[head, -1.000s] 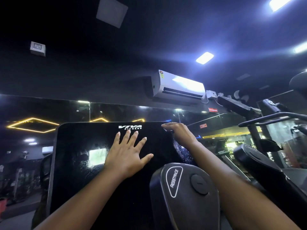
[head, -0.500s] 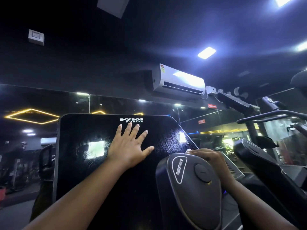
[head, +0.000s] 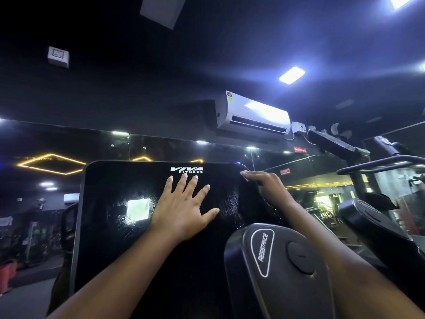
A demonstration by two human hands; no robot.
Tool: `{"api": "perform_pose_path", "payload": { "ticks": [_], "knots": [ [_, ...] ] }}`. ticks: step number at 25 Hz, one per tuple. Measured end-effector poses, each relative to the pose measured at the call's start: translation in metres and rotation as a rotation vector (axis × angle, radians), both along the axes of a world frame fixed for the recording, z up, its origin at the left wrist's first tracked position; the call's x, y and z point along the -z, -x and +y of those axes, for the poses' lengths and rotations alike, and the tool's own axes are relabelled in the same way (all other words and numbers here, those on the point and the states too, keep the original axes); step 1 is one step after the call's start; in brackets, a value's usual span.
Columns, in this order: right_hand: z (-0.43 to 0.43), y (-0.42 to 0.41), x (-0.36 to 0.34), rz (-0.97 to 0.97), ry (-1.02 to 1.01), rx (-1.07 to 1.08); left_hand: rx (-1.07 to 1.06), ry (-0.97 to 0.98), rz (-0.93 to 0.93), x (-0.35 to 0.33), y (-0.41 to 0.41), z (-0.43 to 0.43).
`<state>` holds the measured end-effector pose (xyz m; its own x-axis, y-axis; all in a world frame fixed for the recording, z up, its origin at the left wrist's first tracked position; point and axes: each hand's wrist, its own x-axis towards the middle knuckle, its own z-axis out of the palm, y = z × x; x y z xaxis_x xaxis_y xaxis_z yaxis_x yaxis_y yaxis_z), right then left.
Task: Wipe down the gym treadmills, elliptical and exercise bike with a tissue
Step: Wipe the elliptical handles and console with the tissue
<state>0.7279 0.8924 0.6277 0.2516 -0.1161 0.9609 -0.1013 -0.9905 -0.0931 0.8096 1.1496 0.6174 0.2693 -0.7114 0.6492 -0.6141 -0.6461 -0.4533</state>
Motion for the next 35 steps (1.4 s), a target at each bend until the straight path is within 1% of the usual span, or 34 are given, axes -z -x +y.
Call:
{"api": "perform_pose_path", "payload": {
  "ticks": [3, 5, 8, 10, 12, 14, 17, 19, 21, 26, 28, 32, 34, 35],
  "knots": [
    [-0.011, 0.028, 0.04, -0.086, 0.021, 0.038, 0.005, 0.011, 0.0, 0.0, -0.002, 0.0],
    [-0.004, 0.047, 0.073, -0.166, 0.046, 0.017, -0.003, 0.005, 0.007, 0.0, -0.001, 0.0],
    [0.016, 0.073, 0.109, -0.248, -0.02, -0.001, -0.008, -0.002, 0.017, -0.001, 0.0, 0.0],
    [0.02, 0.076, 0.11, -0.299, -0.108, -0.031, -0.008, -0.001, 0.008, -0.001, 0.001, 0.0],
    [0.02, 0.063, 0.084, -0.352, -0.12, -0.047, -0.009, 0.008, 0.0, -0.001, 0.0, 0.0],
    [0.02, 0.04, 0.043, -0.319, -0.06, -0.044, -0.007, 0.009, -0.001, 0.0, -0.002, -0.001],
    [0.021, 0.002, -0.012, -0.13, -0.016, -0.089, 0.001, 0.015, 0.0, 0.0, -0.002, -0.001],
    [0.02, -0.019, -0.03, 0.009, 0.019, -0.055, 0.006, 0.02, 0.001, 0.0, -0.002, -0.001],
    [0.013, -0.024, -0.032, 0.062, 0.016, -0.029, 0.008, 0.02, 0.0, 0.001, -0.001, 0.0],
    [-0.003, 0.007, 0.021, -0.094, -0.011, -0.001, 0.006, 0.017, 0.004, 0.0, -0.001, -0.001],
    [0.004, 0.024, 0.049, -0.133, 0.019, 0.007, 0.0, 0.008, 0.006, 0.0, 0.0, 0.001],
    [0.027, 0.06, 0.101, -0.161, 0.112, -0.042, -0.006, 0.005, 0.005, 0.001, 0.0, 0.001],
    [0.033, 0.067, 0.101, -0.169, 0.089, -0.082, -0.009, 0.003, 0.005, 0.0, 0.0, 0.001],
    [0.036, 0.064, 0.091, -0.187, 0.067, -0.071, -0.007, 0.005, 0.006, 0.0, 0.0, 0.0]
  ]
}}
